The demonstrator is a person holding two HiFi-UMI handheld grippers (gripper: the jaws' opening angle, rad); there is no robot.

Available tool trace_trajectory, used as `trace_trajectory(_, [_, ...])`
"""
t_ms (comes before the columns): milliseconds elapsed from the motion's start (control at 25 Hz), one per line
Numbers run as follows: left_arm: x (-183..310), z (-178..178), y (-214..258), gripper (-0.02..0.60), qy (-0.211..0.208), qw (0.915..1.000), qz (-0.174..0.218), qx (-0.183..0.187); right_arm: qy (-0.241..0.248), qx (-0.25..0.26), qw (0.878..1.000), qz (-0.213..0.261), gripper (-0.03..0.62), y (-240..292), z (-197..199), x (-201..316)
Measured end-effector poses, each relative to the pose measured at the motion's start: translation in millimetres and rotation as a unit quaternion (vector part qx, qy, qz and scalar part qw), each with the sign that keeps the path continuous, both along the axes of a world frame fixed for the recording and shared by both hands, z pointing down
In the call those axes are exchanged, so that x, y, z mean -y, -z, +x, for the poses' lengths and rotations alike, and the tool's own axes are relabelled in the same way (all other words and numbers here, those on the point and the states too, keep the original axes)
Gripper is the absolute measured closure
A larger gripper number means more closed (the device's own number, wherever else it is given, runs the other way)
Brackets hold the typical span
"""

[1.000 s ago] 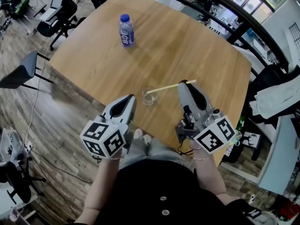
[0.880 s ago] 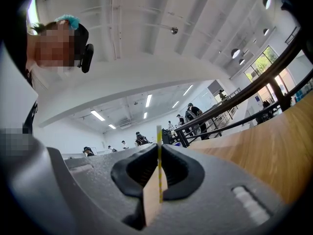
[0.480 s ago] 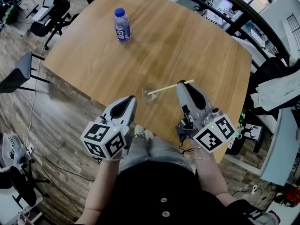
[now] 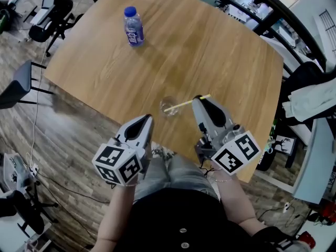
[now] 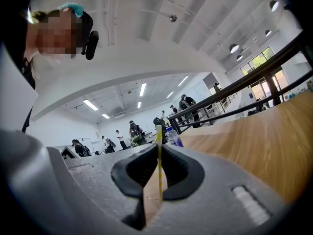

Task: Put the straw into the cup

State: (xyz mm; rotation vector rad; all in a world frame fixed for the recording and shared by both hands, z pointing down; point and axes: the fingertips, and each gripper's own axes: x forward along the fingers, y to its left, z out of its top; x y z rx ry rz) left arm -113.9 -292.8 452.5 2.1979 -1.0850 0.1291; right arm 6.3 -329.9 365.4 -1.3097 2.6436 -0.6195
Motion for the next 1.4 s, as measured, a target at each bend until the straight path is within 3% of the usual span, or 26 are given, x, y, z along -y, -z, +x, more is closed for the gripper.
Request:
trace_trajectory(560, [1.6,2.1,-24.0,0.56,-0.012,0.9995,-0.028,-0.012,0.016,-0.035,0.998,-0.042,0.572,-41.1,-20.5,5.5])
trace_trajectory(1200, [1.4,5.2,-27.6,0.56,-0.012,0.9995,-0.028,-0.008,0.03,-0.073,0.996,-0.048,0.565,-64.9,-31.8,1.8])
trace_trajectory(1400, [-3.8,4.6,-23.7,0.56,-0.013,0.9996,-0.023,-0.008,0.03,-0.07,0.996,-0.05,0.514,-63.7,-34.8,-2.3])
